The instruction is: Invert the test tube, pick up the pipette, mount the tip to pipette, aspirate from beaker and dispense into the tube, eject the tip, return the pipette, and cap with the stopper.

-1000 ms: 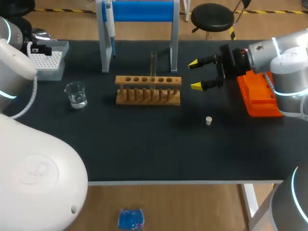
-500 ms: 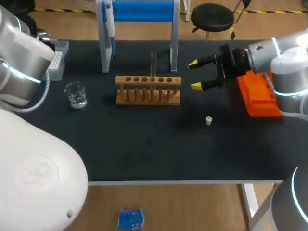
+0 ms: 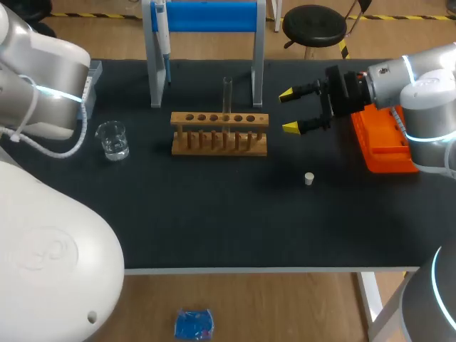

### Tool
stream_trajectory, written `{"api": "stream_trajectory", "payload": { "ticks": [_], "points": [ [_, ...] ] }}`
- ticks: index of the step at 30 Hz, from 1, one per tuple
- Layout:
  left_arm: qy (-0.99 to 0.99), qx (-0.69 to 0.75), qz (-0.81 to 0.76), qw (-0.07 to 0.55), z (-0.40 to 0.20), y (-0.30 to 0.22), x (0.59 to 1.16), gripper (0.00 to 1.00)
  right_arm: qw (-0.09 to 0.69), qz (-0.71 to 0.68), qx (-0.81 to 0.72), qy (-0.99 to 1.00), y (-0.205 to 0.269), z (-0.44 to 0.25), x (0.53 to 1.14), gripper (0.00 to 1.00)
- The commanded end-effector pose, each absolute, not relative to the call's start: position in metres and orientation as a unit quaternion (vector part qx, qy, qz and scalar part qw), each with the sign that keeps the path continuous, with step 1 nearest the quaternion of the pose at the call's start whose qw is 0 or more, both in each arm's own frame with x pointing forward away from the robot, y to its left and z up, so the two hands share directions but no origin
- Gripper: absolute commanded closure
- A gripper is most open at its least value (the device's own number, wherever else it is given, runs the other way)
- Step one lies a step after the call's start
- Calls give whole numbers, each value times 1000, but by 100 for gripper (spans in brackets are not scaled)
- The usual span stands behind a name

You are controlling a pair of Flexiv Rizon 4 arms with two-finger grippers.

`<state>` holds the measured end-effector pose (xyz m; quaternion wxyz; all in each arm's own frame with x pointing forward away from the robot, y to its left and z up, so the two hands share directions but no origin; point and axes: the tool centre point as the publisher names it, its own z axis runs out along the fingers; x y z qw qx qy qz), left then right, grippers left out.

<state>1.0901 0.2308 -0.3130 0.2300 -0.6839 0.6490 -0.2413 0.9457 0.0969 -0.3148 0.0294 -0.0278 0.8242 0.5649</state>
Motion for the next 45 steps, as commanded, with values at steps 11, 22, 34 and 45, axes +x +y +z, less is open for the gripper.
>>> {"api": "stream_trajectory", "payload": {
  "ticks": [11, 22, 34, 45],
  "points": [
    [639, -692, -242, 233, -333, 232, 1105, 34, 29, 565, -29, 824, 96, -315, 946, 0],
    [634, -696, -243, 235, -338, 233, 1110, 55, 29, 565, -29, 824, 96, -315, 946, 0],
    [621, -699, -254, 247, -343, 231, 1112, 54, 29, 565, -29, 824, 96, -315, 946, 0],
    [611, -701, -258, 263, -348, 230, 1107, 56, 29, 565, -29, 824, 96, -315, 946, 0]
  ]
}}
